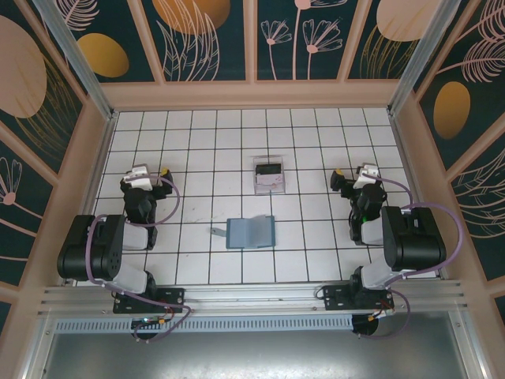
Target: Take the credit cards out of the card holder
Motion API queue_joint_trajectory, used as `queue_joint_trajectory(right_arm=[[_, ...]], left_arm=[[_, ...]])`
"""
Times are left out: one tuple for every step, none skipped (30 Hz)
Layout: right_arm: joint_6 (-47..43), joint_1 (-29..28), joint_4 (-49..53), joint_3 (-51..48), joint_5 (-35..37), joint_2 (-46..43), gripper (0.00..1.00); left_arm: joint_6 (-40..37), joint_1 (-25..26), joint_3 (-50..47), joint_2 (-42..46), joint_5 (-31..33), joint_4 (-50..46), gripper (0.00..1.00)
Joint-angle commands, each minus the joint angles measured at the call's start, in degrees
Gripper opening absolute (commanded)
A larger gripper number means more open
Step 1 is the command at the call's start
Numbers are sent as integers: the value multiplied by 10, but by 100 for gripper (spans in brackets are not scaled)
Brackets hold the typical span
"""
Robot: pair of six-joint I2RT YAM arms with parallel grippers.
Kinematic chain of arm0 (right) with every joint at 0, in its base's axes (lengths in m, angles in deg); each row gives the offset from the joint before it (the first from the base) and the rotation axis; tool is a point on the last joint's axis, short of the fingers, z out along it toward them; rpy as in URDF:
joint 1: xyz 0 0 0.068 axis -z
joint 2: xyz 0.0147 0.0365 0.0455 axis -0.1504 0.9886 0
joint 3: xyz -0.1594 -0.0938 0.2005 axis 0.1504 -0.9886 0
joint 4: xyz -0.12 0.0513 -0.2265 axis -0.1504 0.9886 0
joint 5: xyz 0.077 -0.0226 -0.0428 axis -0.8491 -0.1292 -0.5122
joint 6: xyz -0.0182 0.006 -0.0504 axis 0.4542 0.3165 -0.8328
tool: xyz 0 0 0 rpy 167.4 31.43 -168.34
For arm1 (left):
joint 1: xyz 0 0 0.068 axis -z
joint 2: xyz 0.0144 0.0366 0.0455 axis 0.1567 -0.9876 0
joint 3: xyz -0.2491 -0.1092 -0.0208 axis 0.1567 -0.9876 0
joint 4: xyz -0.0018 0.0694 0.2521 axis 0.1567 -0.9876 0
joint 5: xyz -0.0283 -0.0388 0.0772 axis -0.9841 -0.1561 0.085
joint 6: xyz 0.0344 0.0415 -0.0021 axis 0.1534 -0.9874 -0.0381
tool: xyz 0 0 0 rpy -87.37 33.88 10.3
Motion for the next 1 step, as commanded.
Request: queue_joint_trajectory(right_arm=[[5, 2, -31, 0, -4, 3, 99]], left_arm=[[-9, 2, 3, -2, 3, 26, 98]])
